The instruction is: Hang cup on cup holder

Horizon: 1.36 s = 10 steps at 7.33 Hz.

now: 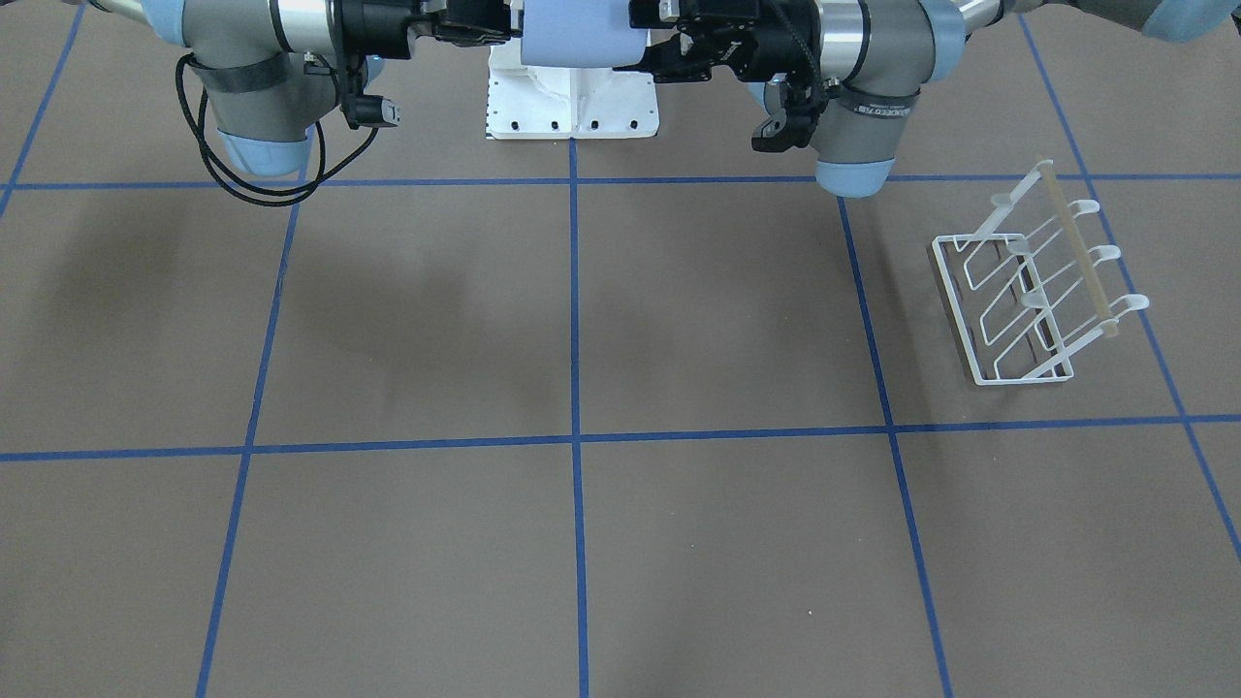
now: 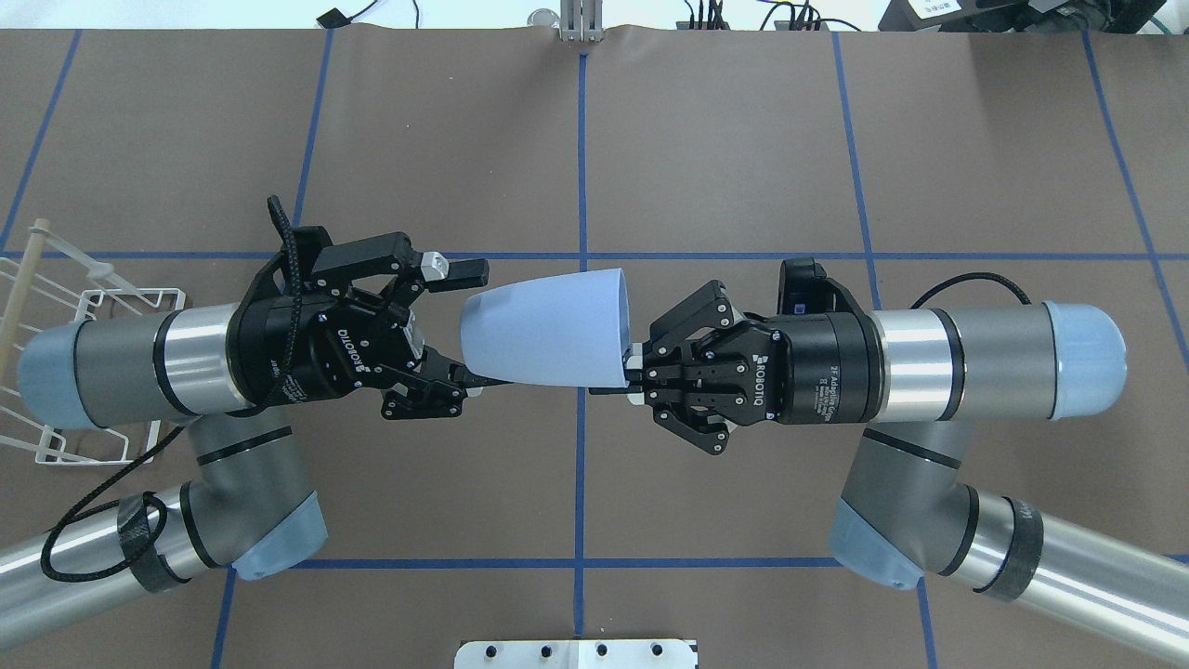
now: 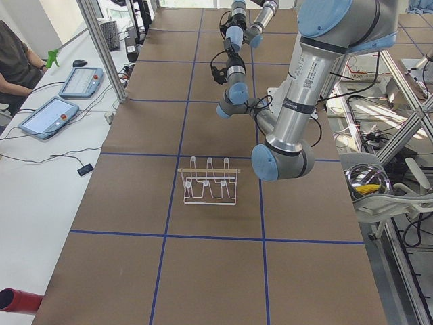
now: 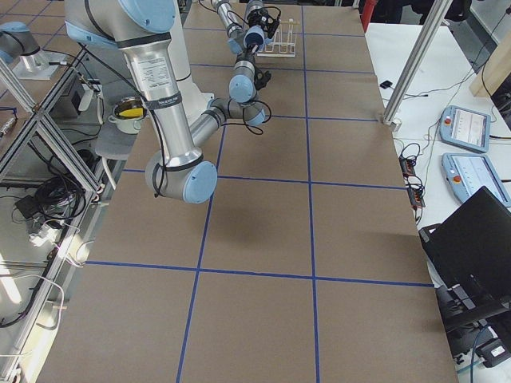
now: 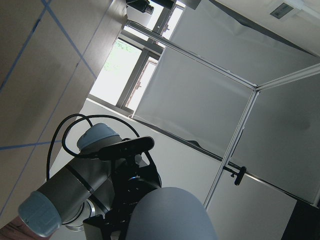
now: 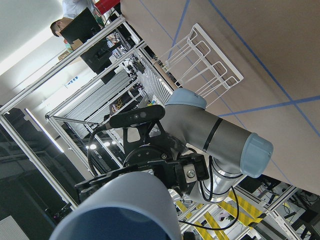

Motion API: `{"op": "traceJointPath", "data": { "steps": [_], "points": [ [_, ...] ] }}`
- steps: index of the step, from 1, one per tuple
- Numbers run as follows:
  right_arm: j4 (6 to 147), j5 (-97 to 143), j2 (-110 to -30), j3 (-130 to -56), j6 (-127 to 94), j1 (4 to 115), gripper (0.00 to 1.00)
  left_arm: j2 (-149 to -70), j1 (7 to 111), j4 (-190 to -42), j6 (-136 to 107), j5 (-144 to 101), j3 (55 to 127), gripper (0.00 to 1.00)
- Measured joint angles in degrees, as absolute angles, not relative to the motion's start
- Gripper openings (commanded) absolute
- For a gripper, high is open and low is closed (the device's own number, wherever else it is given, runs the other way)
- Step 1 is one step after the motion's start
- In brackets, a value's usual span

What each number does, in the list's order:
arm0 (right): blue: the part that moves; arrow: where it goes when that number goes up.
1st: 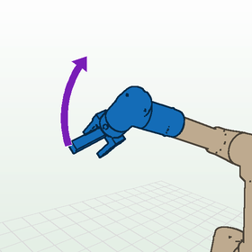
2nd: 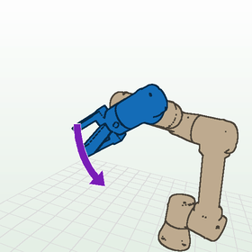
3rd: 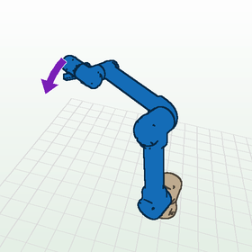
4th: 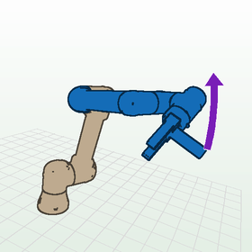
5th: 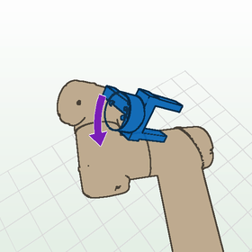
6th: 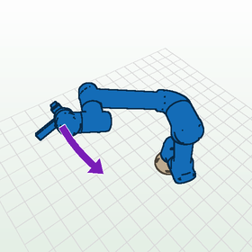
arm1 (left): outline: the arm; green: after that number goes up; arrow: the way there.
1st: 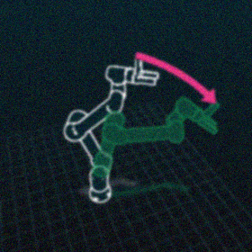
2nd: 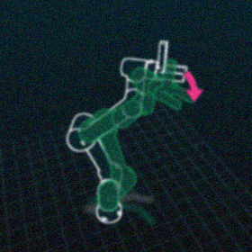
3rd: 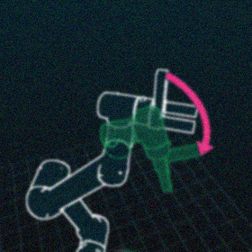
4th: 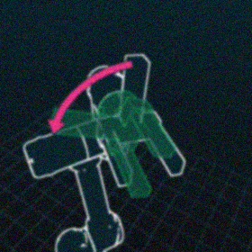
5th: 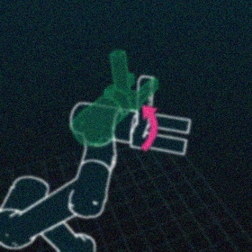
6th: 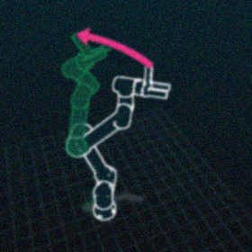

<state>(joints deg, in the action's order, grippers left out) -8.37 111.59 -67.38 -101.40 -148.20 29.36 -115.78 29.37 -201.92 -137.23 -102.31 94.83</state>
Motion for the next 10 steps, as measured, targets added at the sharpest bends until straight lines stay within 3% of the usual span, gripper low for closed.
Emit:
{"op": "traceJointPath", "data": {
  "steps": [2, 3, 4, 5, 10],
  "points": [
    [-8.37, 111.53, -67.24, -101.12, -148.05, 29.10, 0.00, -115.97, 29.23, -201.91, -137.19, -102.30, 94.89, 0.90],
    [-8.41, 111.48, -67.17, -101.11, -148.02, 29.05, 0.00, -116.05, 29.10, -201.89, -137.14, -102.30, 94.89, 0.76],
    [-8.43, 111.44, -67.11, -101.11, -148.01, 28.99, 0.00, -116.08, 28.99, -201.89, -137.14, -102.30, 94.89, 0.21],
    [-8.44, 111.19, -67.07, -101.12, -147.97, 28.97, 0.98, -116.08, 28.92, -201.89, -137.19, -102.33, 94.90, 0.00],
    [-8.73, 110.86, -68.05, -101.30, -141.70, 30.20, 1.00, -115.34, 29.10, -201.86, -136.96, -102.30, 95.37, 0.00]
  ]
}}
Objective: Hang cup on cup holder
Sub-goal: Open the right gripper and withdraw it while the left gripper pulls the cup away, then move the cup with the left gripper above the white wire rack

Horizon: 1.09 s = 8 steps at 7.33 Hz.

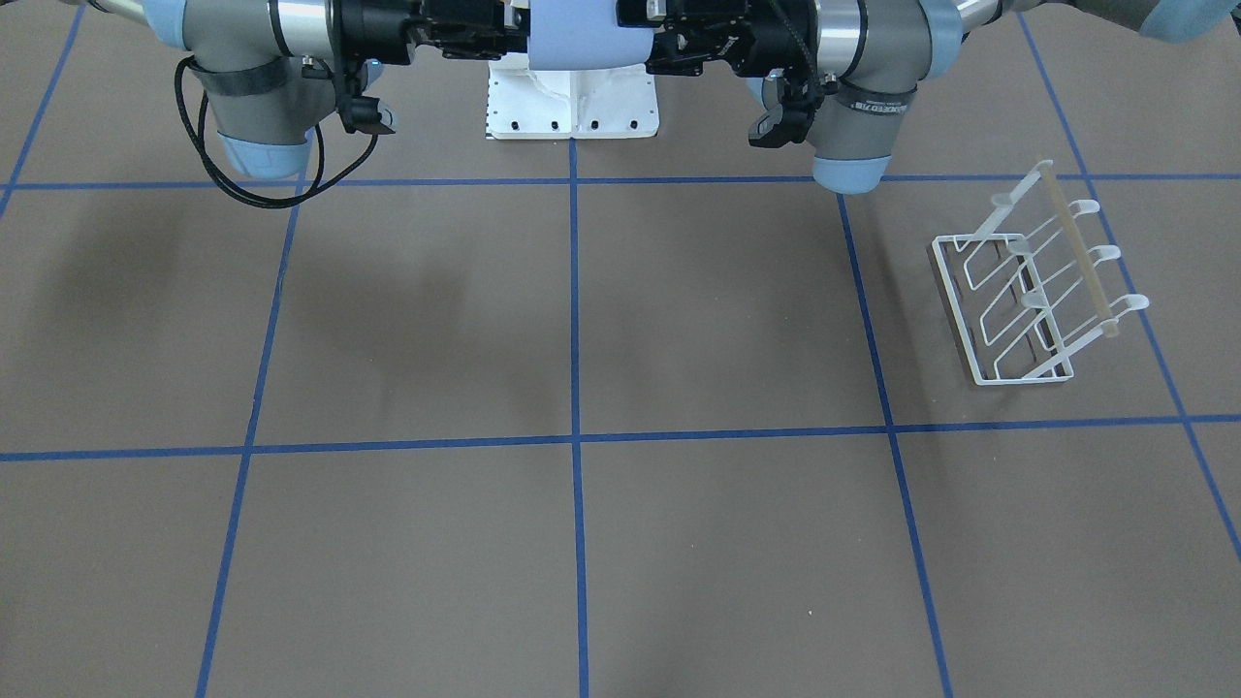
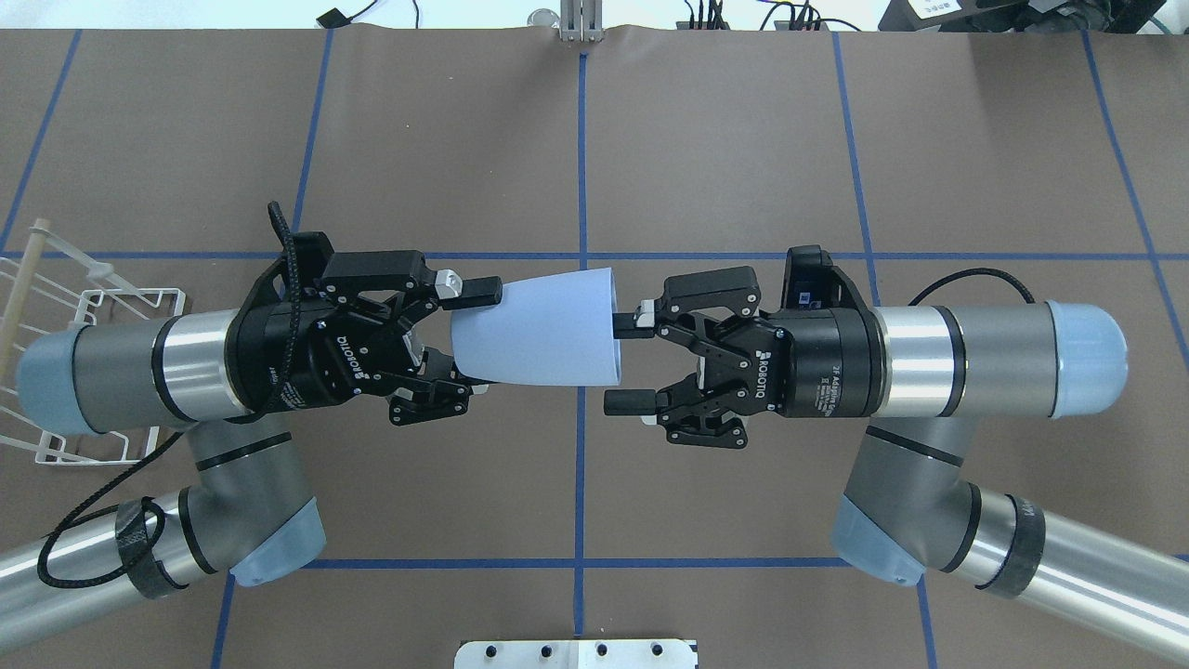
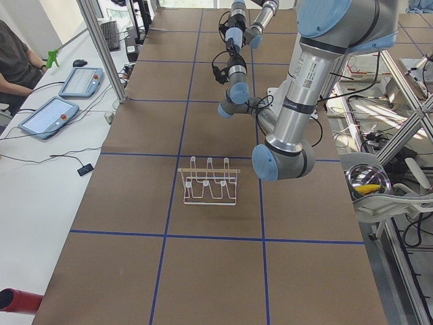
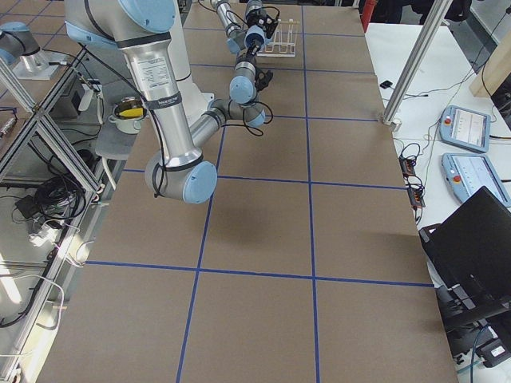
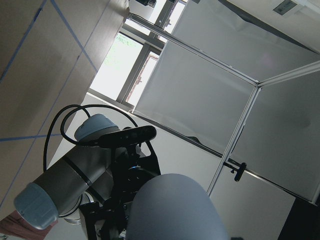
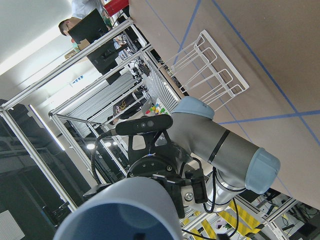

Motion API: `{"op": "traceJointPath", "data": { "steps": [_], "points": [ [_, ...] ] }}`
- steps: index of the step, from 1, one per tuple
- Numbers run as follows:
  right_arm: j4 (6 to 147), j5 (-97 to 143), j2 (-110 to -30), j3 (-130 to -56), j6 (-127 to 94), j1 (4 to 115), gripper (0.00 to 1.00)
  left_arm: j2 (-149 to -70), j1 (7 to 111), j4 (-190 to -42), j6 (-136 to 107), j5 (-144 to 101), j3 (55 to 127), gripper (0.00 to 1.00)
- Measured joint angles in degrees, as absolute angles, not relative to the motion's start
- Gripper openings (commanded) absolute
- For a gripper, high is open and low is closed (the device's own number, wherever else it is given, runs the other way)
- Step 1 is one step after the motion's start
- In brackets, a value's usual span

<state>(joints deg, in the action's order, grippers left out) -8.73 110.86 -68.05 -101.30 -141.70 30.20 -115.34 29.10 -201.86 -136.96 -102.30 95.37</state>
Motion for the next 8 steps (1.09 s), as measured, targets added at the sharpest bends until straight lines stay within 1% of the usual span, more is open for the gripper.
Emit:
{"op": "traceJointPath", "data": {
  "steps": [2, 4, 6, 8],
  "points": [
    [-9.89, 113.58, -70.36, -101.33, -140.04, 34.72, 1.00, -114.19, 32.61, -200.93, -135.59, -102.53, 95.33, 0.00],
    [-9.68, 121.01, -74.44, -100.68, -130.90, 42.93, 1.00, -112.09, 40.92, -196.10, -131.35, -107.30, 95.15, 0.00],
    [-9.26, 123.69, -81.57, -98.63, -113.47, 49.55, 1.00, -111.98, 54.39, -183.17, -123.15, -121.57, 95.41, 0.00],
    [-8.87, 124.54, -87.36, -93.91, -95.73, 54.58, 1.00, -111.57, 65.67, -166.02, -105.77, -134.98, 95.22, 0.00]
  ]
}}
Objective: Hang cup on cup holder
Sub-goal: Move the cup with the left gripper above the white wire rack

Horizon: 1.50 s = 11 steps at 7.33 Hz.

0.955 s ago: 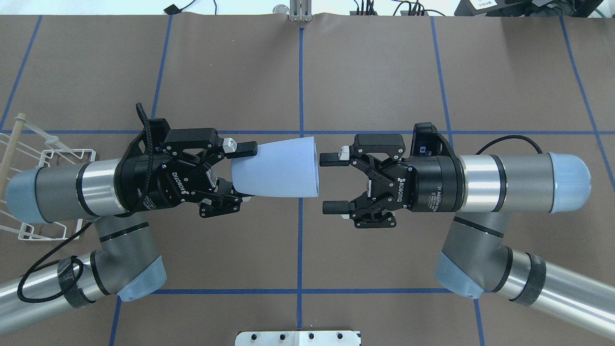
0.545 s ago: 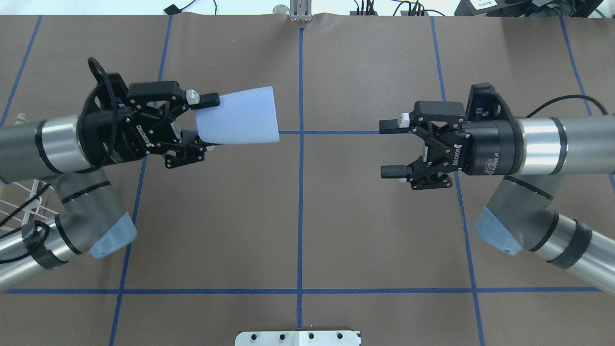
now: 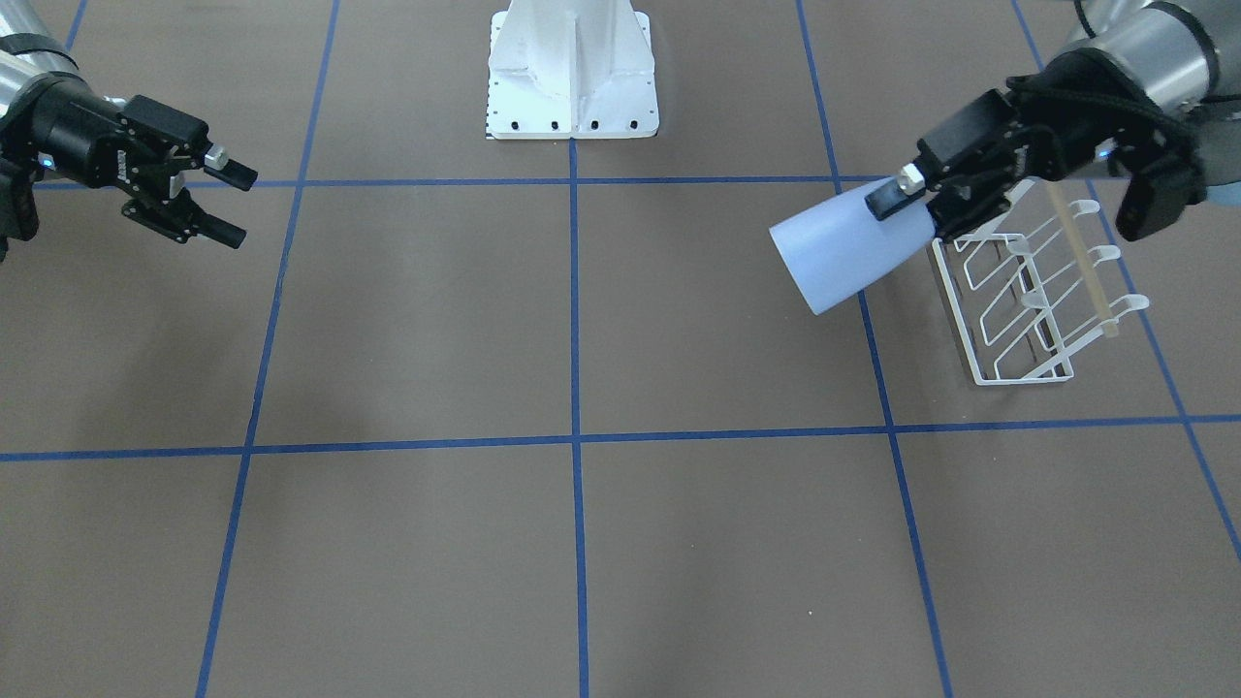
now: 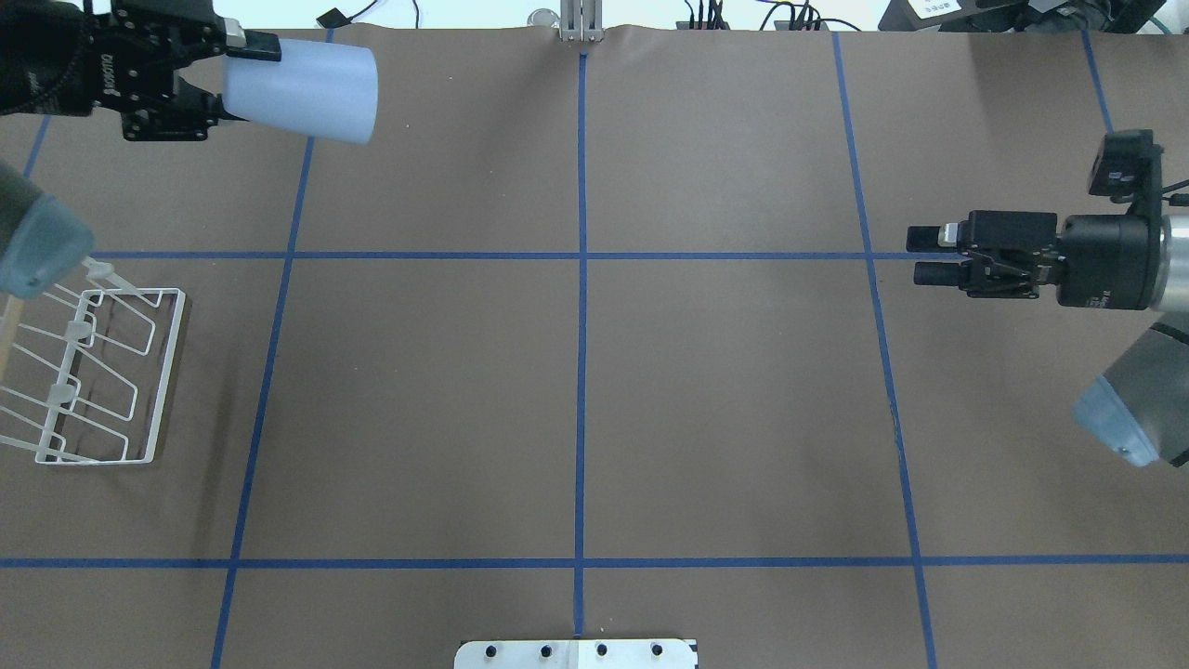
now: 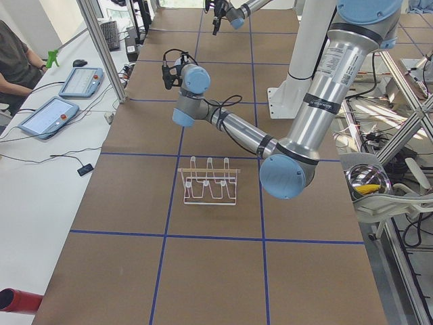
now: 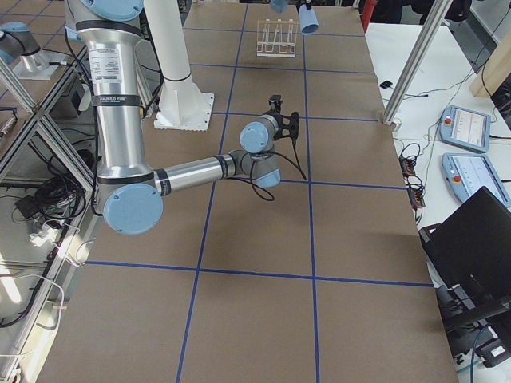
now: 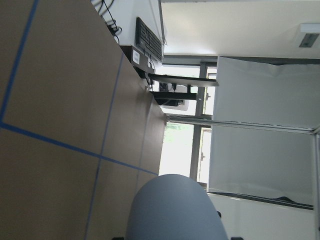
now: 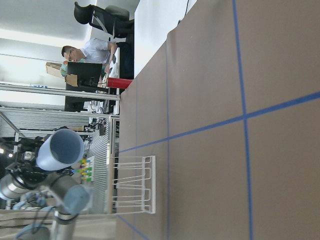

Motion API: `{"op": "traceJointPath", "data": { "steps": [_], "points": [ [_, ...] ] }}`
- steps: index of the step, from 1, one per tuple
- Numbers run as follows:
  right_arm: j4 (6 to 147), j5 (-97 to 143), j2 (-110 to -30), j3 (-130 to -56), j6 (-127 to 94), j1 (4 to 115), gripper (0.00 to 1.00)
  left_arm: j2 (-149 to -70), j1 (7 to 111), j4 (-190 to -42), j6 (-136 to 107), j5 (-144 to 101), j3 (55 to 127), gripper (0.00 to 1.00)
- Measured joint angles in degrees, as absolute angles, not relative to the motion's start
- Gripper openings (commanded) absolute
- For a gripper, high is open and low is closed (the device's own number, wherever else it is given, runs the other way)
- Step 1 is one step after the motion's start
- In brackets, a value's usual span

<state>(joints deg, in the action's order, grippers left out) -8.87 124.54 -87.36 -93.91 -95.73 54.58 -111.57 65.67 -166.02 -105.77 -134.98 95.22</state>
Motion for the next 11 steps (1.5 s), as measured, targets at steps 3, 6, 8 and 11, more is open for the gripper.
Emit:
{"op": "traceJointPath", "data": {
  "steps": [3, 6, 8, 11],
  "points": [
    [-0.48, 125.72, -92.51, -85.33, -65.04, 63.25, 1.00, -107.89, 75.21, -143.18, -74.38, -139.90, 95.17, 0.00],
    [21.02, 128.75, -93.06, -84.03, -34.36, 72.28, 1.00, -106.52, 79.33, -127.03, -50.87, -139.45, 95.59, 0.00],
    [35.35, 129.05, -92.14, -84.61, -22.79, 75.25, 1.00, -105.73, 79.19, -121.07, -44.83, -138.54, 95.88, 0.00],
    [58.87, 129.25, -87.71, -89.19, -11.94, 77.68, 1.00, -105.20, 77.06, -102.36, -37.89, -137.96, 100.09, 0.00]
  ]
}}
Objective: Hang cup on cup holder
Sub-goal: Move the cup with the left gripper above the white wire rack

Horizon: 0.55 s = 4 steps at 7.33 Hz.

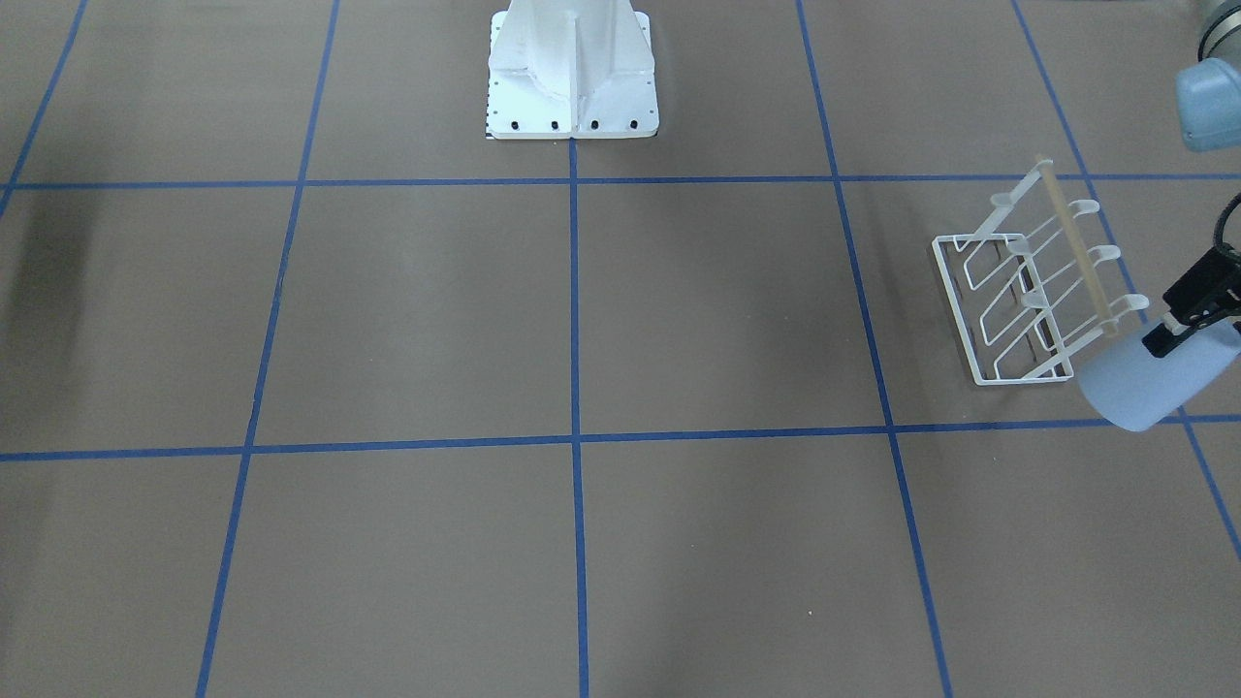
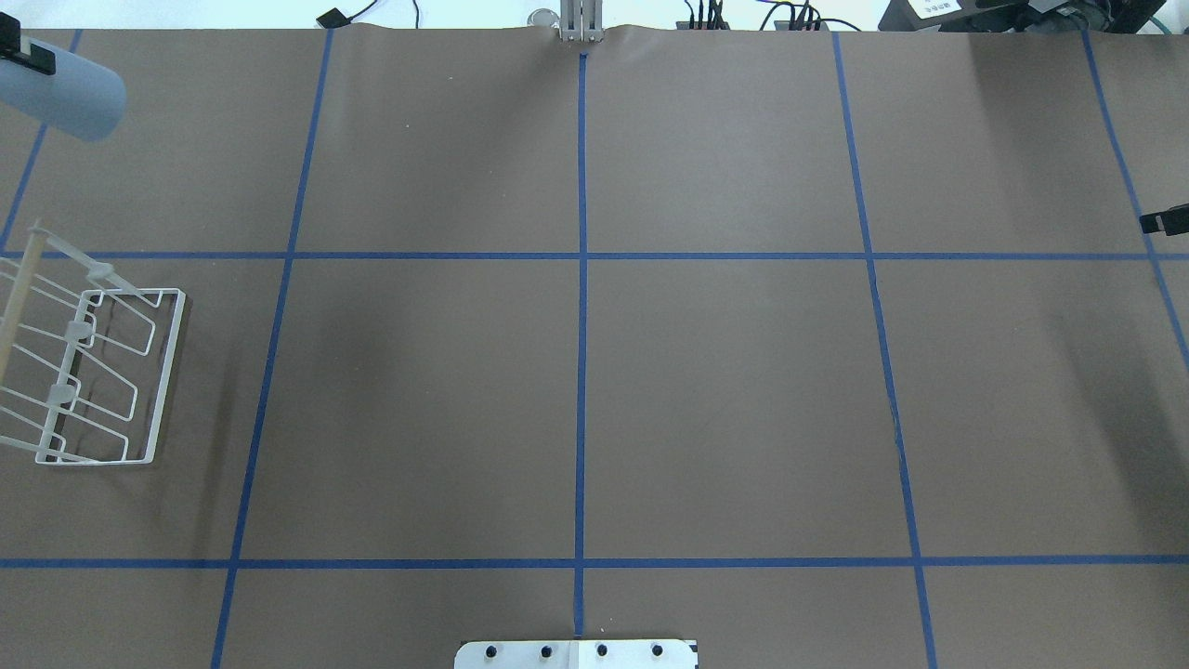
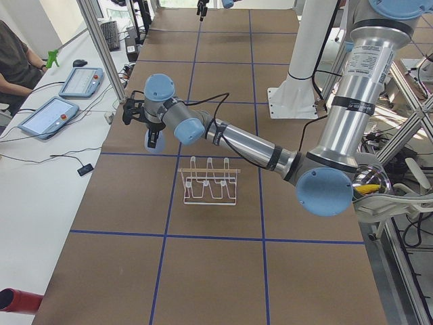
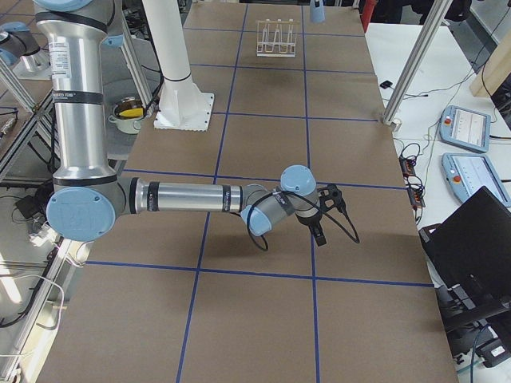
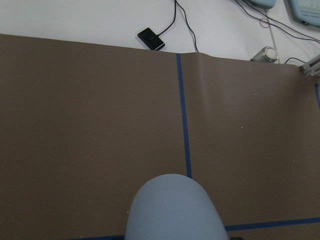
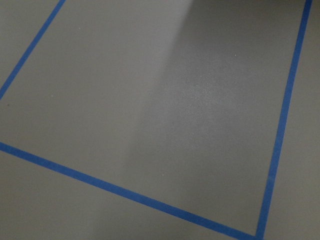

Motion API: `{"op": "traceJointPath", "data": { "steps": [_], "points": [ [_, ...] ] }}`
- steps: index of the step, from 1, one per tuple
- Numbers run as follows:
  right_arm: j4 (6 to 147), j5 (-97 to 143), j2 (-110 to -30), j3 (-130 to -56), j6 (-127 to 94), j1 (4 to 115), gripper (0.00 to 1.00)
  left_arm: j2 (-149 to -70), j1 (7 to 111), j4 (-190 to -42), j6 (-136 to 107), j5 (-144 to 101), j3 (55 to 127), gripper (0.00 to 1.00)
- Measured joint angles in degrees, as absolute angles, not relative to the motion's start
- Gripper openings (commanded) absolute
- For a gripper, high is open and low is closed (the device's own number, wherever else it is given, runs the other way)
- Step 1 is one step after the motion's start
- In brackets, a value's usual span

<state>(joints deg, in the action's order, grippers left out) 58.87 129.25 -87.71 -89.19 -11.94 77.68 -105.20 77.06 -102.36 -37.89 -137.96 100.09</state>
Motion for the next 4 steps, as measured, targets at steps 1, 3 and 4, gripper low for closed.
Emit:
{"op": "traceJointPath", "data": {
  "steps": [1, 3, 4],
  "points": [
    [69.18, 129.09, -86.39, -93.61, -8.37, 78.15, 1.00, -105.32, 76.16, -93.05, -34.68, -136.72, 103.30, 0.00],
    [83.36, 128.46, -85.33, -100.95, -4.77, 78.46, 1.00, -105.55, 73.02, -81.18, -31.77, -132.23, 108.28, 0.00],
    [85.93, 128.39, -85.46, -102.41, -4.34, 78.47, 1.00, -105.72, 72.09, -78.85, -31.45, -131.27, 109.19, 0.00]
  ]
}}
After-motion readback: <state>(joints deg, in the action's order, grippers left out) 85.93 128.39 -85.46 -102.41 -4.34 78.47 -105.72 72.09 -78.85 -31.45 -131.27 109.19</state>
